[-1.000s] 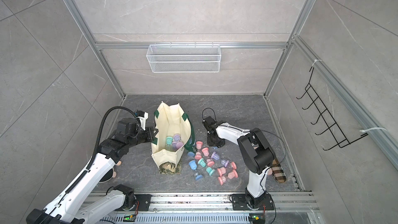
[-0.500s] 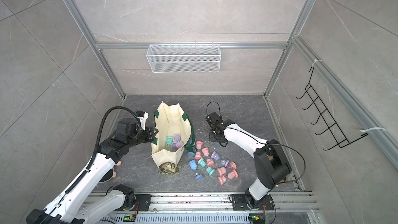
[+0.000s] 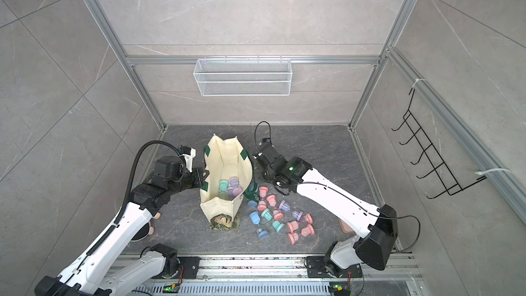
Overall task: Put the hourglass into the canvas bag
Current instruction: Pick up the hourglass from the center of the board, then place the hourglass in the canvas bag.
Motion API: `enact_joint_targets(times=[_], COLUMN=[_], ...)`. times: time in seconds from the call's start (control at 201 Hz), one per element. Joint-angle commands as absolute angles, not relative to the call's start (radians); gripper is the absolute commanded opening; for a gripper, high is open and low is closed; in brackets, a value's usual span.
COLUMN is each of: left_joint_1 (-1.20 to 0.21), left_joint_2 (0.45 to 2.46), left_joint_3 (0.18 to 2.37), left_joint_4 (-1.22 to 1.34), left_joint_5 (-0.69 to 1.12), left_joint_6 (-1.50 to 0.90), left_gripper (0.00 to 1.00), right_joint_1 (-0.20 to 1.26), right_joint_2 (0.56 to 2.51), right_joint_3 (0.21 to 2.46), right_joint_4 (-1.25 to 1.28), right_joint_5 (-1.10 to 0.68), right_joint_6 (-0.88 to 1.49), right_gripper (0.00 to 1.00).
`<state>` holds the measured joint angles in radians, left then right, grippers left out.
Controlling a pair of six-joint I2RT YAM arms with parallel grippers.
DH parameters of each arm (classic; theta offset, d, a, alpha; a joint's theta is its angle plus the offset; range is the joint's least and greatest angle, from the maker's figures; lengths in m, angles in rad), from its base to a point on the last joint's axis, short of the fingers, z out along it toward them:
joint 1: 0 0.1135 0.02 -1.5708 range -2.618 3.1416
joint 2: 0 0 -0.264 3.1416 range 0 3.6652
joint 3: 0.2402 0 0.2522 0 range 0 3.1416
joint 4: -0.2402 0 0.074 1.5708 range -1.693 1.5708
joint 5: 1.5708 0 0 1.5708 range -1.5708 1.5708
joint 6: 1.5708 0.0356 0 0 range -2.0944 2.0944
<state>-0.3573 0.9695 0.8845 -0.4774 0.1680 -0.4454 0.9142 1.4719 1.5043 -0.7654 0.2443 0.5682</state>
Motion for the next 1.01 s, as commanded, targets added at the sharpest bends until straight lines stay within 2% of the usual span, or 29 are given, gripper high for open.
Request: enact_joint_targets(times=[0.0, 0.224, 1.005], left_joint_1=[-0.352, -0.352, -0.351], left_joint_2=[0.98, 0.976, 0.962], left_joint_3=[0.89, 0.886, 0.884], left_joint_4=[-0.48, -0.479, -0.479], left_joint_5=[0.184, 0.18, 0.185], left_joint_6=[-0.432, -0.434, -0.434], left_gripper=[0.0, 0.0, 0.0], right_joint_1=[0.997, 1.086, 1.049], right_joint_2=[1.528, 1.646, 1.968], right_joint_3=[1.602, 1.722, 1.867], right_joint_4=[-0.759, -0.722, -0.859], right_joint_5=[0.281, 0.274, 0.2], right_joint_6=[0.584, 0.612, 0.788], right_gripper=[0.0, 0.0, 0.0])
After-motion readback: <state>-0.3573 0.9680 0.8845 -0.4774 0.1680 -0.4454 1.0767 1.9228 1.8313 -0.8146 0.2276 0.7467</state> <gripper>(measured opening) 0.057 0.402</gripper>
